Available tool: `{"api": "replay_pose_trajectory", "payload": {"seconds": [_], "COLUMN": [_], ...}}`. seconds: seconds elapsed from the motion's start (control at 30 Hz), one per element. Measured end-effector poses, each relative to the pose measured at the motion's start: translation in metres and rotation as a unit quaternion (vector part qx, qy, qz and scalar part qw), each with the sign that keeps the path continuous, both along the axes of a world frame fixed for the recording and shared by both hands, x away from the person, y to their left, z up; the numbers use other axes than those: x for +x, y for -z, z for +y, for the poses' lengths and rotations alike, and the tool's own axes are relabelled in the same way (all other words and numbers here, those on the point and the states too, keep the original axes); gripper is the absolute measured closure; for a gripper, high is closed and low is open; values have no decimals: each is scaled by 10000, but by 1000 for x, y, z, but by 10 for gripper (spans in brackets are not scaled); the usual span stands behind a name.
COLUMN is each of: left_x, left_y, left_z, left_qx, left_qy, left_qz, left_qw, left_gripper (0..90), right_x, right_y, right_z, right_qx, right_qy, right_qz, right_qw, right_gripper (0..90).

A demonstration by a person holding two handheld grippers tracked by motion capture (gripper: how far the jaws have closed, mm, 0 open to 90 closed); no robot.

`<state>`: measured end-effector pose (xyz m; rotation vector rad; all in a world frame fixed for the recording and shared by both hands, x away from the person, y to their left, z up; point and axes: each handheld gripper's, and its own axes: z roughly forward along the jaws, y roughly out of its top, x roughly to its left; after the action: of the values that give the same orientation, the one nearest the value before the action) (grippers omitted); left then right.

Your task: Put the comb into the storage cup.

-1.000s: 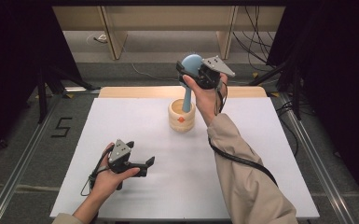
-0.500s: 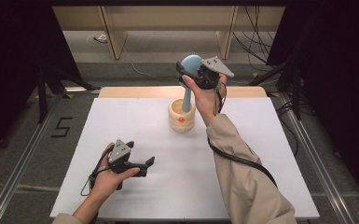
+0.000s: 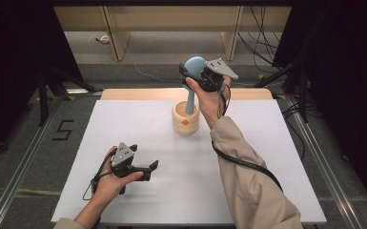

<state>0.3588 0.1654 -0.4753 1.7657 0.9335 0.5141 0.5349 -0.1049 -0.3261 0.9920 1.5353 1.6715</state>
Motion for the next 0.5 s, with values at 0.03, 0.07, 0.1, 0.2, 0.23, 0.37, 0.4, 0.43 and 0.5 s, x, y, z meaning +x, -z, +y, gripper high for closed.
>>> {"api": "replay_pose_trajectory", "payload": {"seconds": [0.03,0.07,0.1,0.2,0.23,0.37,0.4,0.43,0.5], "left_x": [0,0,0,0,0,0,0,0,0], "left_y": [0,0,0,0,0,1,0,0,0], "left_z": [0,0,0,1,1,0,0,0,0], "left_qx": [0,8,12,6,11,16,13,11,22], "left_qy": [-1,1,-1,-8,-7,-6,-10,-8,-8], "left_qz": [-1,5,3,-5,-3,3,1,3,1], "left_qw": [10000,10000,10000,10000,10000,10000,10000,10000,10000], "left_gripper": [0,0,0,0,0,0,0,0,0], "right_x": [0,0,0,1,1,1,1,1,1], "right_y": [0,1,2,4,4,5,5,6,6], "right_z": [0,1,1,2,3,3,4,4,4], "right_qx": [-3,-14,-26,-16,-18,-16,-8,-12,-29], "right_qy": [-6,-5,-7,-13,-18,-37,-49,-50,-58], "right_qz": [8,9,8,32,35,30,49,48,35], "right_qw": [10000,10000,10000,10000,10000,10000,10000,10000,10000], "right_gripper": [215,215,215,215,215,215,215,215,215]}}
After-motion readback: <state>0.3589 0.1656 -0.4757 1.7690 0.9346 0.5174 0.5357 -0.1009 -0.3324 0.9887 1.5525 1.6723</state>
